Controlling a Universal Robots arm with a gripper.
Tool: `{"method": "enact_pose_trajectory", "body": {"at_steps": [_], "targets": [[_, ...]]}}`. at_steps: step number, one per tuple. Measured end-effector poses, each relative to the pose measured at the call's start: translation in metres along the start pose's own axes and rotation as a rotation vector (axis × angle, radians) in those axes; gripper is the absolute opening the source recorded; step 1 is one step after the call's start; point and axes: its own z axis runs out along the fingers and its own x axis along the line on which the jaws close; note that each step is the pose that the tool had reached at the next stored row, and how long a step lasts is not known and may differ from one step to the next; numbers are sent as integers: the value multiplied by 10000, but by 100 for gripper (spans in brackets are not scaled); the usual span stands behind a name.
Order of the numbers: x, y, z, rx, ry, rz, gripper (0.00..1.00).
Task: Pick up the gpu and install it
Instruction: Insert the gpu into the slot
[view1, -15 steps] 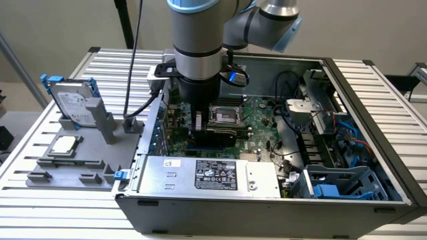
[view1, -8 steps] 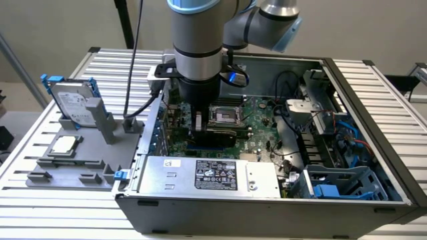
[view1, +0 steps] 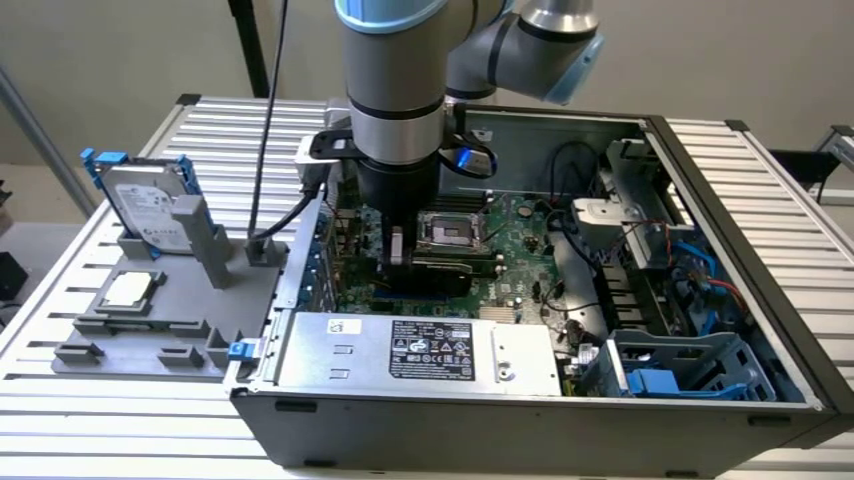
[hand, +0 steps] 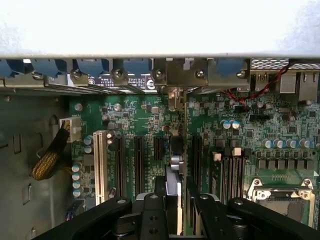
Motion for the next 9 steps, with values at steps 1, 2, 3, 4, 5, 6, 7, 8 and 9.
{"method": "enact_pose_trajectory", "body": {"at_steps": [1, 2, 3, 4, 5, 6, 7, 8, 9], "targets": [[0, -1, 9, 1, -6, 0, 27], [1, -2, 15, -7, -5, -2, 27], [2, -2, 19, -15, -3, -3, 27], [3, -2, 21, -22, 0, -5, 27], [3, -2, 22, -29, 2, -4, 27], [3, -2, 22, -32, 2, -4, 27], [3, -1, 22, -36, 1, -2, 27], [2, -1, 24, -32, -2, -2, 28], [2, -2, 24, -30, -3, -2, 35]]}}
